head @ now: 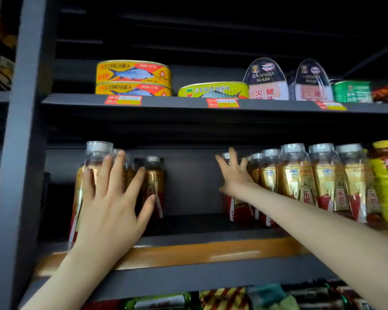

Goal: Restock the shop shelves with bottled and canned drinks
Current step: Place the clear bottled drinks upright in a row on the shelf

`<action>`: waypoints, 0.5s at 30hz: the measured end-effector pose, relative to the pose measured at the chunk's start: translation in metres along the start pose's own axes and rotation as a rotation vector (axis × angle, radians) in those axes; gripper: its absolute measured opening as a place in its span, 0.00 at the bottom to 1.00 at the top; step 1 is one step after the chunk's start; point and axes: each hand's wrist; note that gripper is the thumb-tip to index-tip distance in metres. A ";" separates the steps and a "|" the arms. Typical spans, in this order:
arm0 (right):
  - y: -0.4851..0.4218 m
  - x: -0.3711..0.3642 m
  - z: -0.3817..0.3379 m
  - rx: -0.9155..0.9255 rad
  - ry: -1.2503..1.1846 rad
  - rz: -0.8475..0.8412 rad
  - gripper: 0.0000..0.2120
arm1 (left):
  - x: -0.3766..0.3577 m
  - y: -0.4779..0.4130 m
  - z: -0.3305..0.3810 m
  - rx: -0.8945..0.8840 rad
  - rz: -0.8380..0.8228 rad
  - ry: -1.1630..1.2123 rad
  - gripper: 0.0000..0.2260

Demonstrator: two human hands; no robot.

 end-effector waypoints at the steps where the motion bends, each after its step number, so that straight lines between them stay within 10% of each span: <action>1: 0.004 0.003 -0.001 0.051 -0.014 0.017 0.47 | 0.000 0.000 -0.001 0.001 -0.001 0.002 0.28; 15: 0.111 0.082 -0.023 0.612 0.070 0.848 0.38 | 0.026 0.000 0.022 -0.091 0.074 0.214 0.25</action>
Point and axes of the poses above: each hand's wrist, its own y-axis away from the middle knuckle, its own x-axis out of the back of the hand, z = x × y, and after that the axes turned 9 degrees about y, right-handed
